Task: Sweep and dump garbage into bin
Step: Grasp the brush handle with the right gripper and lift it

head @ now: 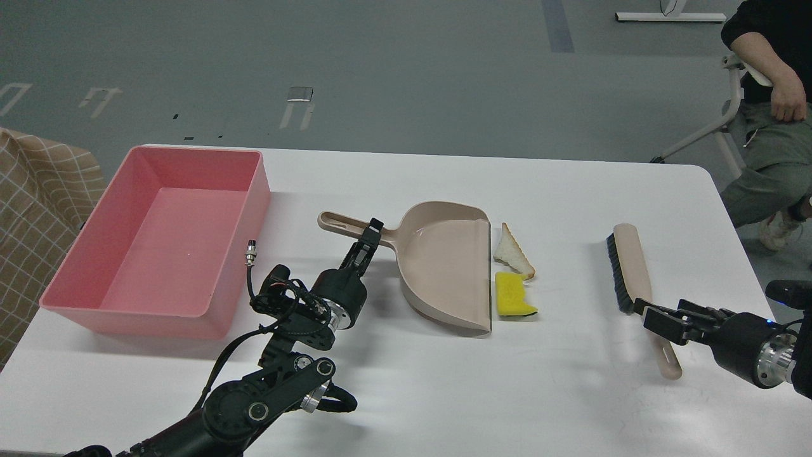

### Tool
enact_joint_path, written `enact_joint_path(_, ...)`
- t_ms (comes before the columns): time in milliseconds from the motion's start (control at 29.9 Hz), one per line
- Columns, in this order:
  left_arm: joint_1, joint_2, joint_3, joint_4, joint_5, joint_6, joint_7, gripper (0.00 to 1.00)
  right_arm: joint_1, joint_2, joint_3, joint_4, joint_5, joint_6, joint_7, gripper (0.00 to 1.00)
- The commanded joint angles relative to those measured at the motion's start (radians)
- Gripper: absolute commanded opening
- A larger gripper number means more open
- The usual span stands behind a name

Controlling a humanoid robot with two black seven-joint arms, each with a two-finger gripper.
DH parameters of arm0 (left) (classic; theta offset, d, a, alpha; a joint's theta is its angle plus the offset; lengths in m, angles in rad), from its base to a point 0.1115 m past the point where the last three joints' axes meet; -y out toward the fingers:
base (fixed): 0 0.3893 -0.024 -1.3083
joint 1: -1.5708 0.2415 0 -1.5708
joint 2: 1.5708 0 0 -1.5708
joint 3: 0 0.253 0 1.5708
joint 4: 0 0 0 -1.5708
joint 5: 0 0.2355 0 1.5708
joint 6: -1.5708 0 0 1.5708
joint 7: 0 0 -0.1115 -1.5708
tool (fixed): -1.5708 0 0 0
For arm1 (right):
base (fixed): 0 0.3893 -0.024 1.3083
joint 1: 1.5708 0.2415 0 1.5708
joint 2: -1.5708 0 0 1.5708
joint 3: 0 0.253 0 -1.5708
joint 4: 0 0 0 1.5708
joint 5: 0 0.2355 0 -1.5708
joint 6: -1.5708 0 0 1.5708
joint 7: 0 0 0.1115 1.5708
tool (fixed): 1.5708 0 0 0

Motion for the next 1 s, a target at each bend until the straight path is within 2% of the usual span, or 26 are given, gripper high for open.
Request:
enact_joint_path(0, -0.004, 0.000, 0.000, 0.000, 0.000, 0.000, 0.000, 0.20, 0.000, 0.014, -0.014, 0.002, 0.000, 0.004, -0.035, 0.83)
enact_joint_path(234, -0.002, 0.000, 0.000, 0.000, 0.000, 0.000, 0.000, 0.20, 0.002, 0.014, -0.030, 0.002, -0.008, 0.005, -0.044, 0.82)
enact_joint_path(468, -0.002, 0.000, 0.000, 0.000, 0.000, 0.000, 0.000, 0.21, 0.008, 0.011, -0.030, 0.002, -0.008, 0.021, -0.056, 0.68)
enact_joint_path(969, -0.002, 0.000, 0.000, 0.000, 0.000, 0.004, 0.000, 0.21, 0.012, 0.014, -0.028, 0.003, -0.008, 0.034, -0.067, 0.49)
